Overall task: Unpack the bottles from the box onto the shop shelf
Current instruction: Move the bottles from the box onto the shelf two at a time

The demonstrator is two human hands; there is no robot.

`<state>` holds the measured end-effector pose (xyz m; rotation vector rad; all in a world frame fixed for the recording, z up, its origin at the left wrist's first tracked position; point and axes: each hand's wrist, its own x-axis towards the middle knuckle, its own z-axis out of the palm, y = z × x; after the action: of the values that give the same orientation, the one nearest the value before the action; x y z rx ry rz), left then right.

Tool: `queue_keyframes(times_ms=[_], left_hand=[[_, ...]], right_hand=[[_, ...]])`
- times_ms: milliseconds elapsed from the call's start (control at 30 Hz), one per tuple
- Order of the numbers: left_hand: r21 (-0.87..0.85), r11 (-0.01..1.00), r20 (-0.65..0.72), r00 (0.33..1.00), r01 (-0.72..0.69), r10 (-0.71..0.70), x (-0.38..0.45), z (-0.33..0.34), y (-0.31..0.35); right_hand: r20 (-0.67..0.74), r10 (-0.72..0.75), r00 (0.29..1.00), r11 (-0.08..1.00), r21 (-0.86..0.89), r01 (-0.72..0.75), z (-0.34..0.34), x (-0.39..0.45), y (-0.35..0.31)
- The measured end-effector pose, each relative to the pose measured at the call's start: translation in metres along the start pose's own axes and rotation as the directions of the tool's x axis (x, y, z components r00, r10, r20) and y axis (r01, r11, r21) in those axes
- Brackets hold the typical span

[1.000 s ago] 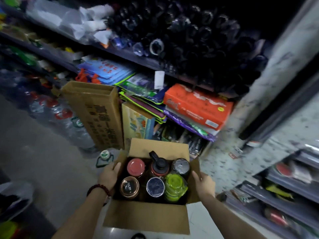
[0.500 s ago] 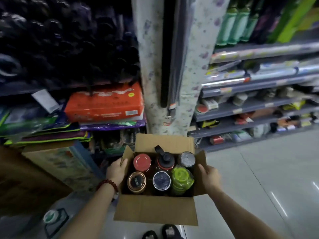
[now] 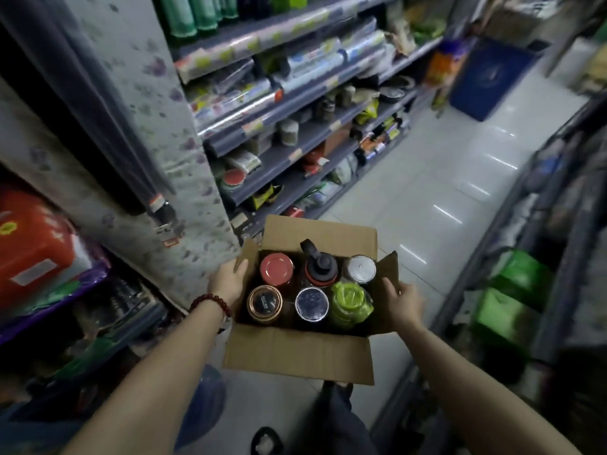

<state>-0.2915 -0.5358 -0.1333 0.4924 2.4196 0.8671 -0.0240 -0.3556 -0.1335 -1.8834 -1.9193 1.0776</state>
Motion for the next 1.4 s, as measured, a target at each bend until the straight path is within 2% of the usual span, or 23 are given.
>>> queue_keyframes(times_ms=[133,333,800,1067,1267,1400], left_hand=[[0.049,0.997,0.099,0.994,-0.056,0.051,0.027,0.042,0.054],[0.109,0.989,0.197,0.978,-0.095,0.072,0.059,0.106,0.141],[0.168,0.967,0.243,0.959,-0.191,0.147,0.169,0.216,0.306],[0.147,0.978,0.292,0.951,-0.151,0.103,0.269,0.277,0.385],[0.138,0.979,0.285,0.953,-0.150,0.106,0.326,0.304,0.446],[0.080,0.993,0.237,0.970,-0.082,0.061,0.370,0.323,0.478]], right_hand=[[-0.079,0.083,0.993,0.996,0.032,-0.081,-0.034,0.036,0.018],[-0.084,0.134,0.987,0.990,0.050,-0.130,-0.090,0.100,0.034],[-0.166,0.222,0.961,0.974,0.089,-0.210,-0.155,0.290,0.025],[-0.180,0.286,0.941,0.957,0.096,-0.272,-0.168,0.417,-0.001],[-0.173,0.278,0.945,0.960,0.060,-0.272,-0.185,0.508,-0.034],[-0.140,0.216,0.966,0.976,0.025,-0.214,-0.194,0.577,-0.060]])
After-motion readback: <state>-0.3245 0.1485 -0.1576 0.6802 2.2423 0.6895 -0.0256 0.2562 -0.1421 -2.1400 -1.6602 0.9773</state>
